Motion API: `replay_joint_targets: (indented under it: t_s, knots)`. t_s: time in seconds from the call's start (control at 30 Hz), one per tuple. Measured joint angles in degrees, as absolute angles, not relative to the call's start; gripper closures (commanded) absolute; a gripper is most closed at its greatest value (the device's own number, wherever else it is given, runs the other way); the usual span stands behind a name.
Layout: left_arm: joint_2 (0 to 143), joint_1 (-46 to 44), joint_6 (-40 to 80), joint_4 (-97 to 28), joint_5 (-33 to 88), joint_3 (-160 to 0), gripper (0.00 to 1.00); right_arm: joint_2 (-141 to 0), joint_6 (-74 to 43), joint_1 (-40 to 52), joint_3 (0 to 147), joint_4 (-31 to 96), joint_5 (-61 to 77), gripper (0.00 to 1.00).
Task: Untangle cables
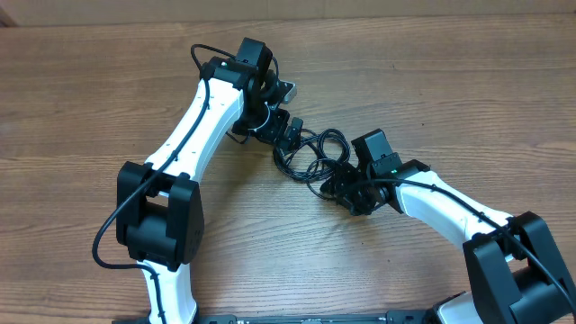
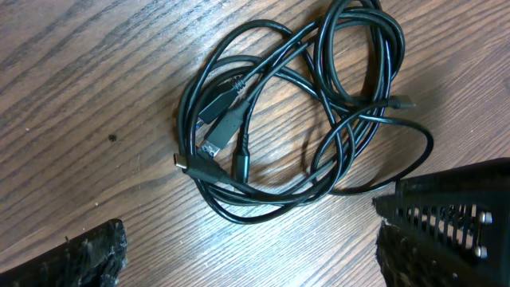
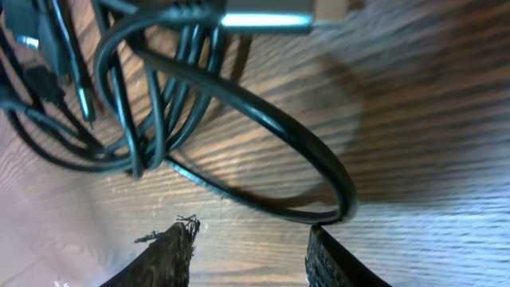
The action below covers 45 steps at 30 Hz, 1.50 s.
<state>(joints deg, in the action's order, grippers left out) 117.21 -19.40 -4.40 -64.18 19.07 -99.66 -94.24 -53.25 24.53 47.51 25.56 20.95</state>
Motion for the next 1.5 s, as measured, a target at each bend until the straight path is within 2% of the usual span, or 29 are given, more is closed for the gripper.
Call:
replay_joint_targets:
  t_s: [0.07, 0.13, 0.57, 0.8, 1.0, 1.07, 1.17, 1.5]
  knots:
    - [117.21, -19.40, -4.40, -64.18, 19.07, -99.66, 0.00, -94.24, -54.50, 24.51, 47.51, 25.69, 19.64, 0.44]
    - [117.21, -19.40, -4.40, -64.18, 19.07, -99.66, 0.00, -94.24, -56.05, 24.51, 47.51, 26.39, 18.68, 0.42]
    - [117.21, -19.40, -4.38, -64.18, 19.07, -99.66, 0.00, -94.24, -62.78, 24.53, 47.48, 30.02, 15.70, 0.44]
    - [117.21, -19.40, -4.40, -64.18, 19.05, -99.66, 0.00, -94.24, -67.26, 24.53, 44.86, 22.46, 14.76, 0.52]
    - [117.21, -19.40, -4.40, -64.07, 19.05, -99.66, 0.00, -94.96, -69.76, 25.52, 44.03, 18.96, 15.09, 0.68]
    - [117.21, -19.40, -4.40, -64.07, 19.07, -99.66, 0.00, -95.53, -70.13, 26.24, 44.01, 17.82, 15.18, 0.74]
    - [117.21, -19.40, -4.40, -64.07, 19.05, -99.66, 0.00, -96.38, -70.72, 27.79, 44.01, 16.27, 15.00, 0.94]
    - [117.21, -19.40, -4.40, -64.05, 19.05, -99.61, 0.00, -96.90, -68.99, 28.29, 44.27, 19.66, 17.15, 0.96]
